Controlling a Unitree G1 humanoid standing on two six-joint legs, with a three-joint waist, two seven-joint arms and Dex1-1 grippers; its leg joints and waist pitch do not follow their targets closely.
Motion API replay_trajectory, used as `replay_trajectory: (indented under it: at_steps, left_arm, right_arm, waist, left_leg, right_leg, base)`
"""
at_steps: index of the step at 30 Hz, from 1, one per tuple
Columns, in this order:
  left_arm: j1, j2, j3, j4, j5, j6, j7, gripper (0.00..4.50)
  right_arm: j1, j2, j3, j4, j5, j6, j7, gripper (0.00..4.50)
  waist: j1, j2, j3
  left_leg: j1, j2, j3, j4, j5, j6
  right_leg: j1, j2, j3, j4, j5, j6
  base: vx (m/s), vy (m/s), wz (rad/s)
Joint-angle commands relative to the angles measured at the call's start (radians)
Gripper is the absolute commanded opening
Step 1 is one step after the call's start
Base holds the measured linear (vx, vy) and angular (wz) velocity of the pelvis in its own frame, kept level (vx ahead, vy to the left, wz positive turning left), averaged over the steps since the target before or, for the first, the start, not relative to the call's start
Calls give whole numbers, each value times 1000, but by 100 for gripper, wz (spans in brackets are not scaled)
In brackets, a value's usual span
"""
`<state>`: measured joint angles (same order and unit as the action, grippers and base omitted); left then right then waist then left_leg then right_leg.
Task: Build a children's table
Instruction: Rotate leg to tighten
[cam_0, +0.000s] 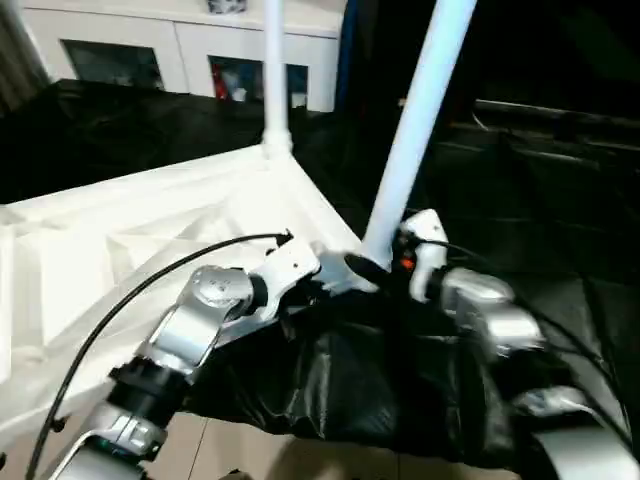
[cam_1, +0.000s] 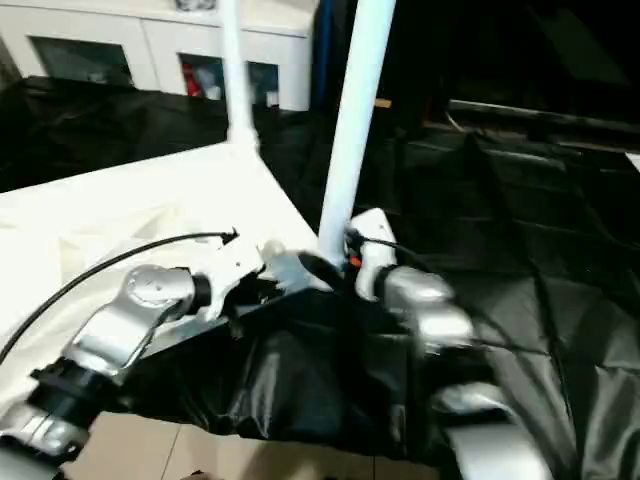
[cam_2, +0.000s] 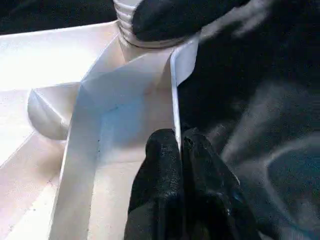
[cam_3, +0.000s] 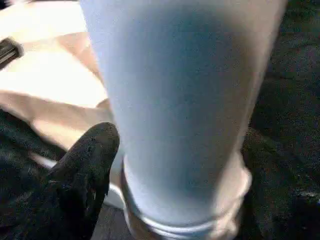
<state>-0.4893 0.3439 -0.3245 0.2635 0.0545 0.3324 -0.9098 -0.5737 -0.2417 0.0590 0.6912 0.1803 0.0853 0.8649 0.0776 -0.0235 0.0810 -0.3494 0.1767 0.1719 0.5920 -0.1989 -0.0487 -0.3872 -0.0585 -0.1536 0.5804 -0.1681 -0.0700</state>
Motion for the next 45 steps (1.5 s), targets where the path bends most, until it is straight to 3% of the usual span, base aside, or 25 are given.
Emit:
replay_trajectory:
  at_steps: [1, 8, 12, 24, 28, 32, 37, 42, 45]
  left_arm:
    - [5, 13, -9, -61, -48, -59, -62, 0]
    - [35, 77, -29, -104, -84, -64, -190, 0]
    - [44, 101, -30, -105, -92, -75, -228, 0]
    - [79, 138, -25, -146, -119, -56, -265, 0]
    - [88, 146, -23, -156, -120, -50, -262, 0]
    - [101, 146, -2, -166, -116, -38, -220, 0]
    - [88, 121, 19, -145, -102, -20, -147, 0]
    - [26, 39, 37, -75, -45, 33, 21, 0]
    - [-6, -15, 40, -44, -23, 48, 103, 0]
  right_arm:
    - [24, -42, 36, -59, -17, 5, 85, 385]
    - [74, -135, 102, -160, -22, 38, 250, 385]
    - [67, -163, 135, -153, -59, 12, 271, 385]
    - [94, -162, 165, -212, -22, 53, 352, 287]
    - [103, -147, 174, -209, -28, 45, 344, 280]
    - [103, -80, 164, -181, -38, 57, 260, 279]
    - [73, 13, 146, -90, -77, 26, 77, 279]
    - [15, 183, 81, 64, -95, 40, -265, 277]
    - [-11, 257, 63, 128, -109, 12, -405, 277]
  waist:
    - [3, 10, -81]
    - [13, 12, -79]
    - [13, 12, -77]
    - [11, 5, -76]
    - [8, 5, -73]
    - [4, 6, -73]
    - [-17, 4, -71]
    - [-39, 3, -68]
    - [-39, 7, -73]
  left_leg:
    - [3, 75, -24, -60, -102, 78]
    - [4, 78, -24, -61, -101, 83]
    - [5, 75, -24, -61, -113, 79]
    - [3, 76, -24, -61, -99, 87]
    - [3, 74, -24, -63, -116, 79]
    - [3, 76, -26, -64, -117, 71]
    - [1, 73, -30, -66, -144, 42]
    - [7, 72, -30, -67, -161, 19]
    - [9, 76, -30, -66, -147, 13]
  right_leg:
    - [63, -120, 90, -68, -233, -140]
    - [61, -117, 90, -65, -229, -142]
    - [60, -116, 89, -68, -250, -140]
    - [60, -115, 88, -66, -264, -126]
    - [60, -116, 87, -73, -302, -114]
    - [58, -116, 88, -72, -303, -115]
    - [61, -118, 85, -78, -354, -104]
    - [53, -120, 88, -84, -380, -109]
    - [52, -120, 91, -76, -325, -117]
  base:
    - [0, 0, 0]
    - [0, 0, 0]
    - [0, 0, 0]
    - [0, 0, 0]
    - [0, 0, 0]
    - [0, 0, 0]
    - [0, 0, 0]
    - [0, 0, 0]
    - [0, 0, 0]
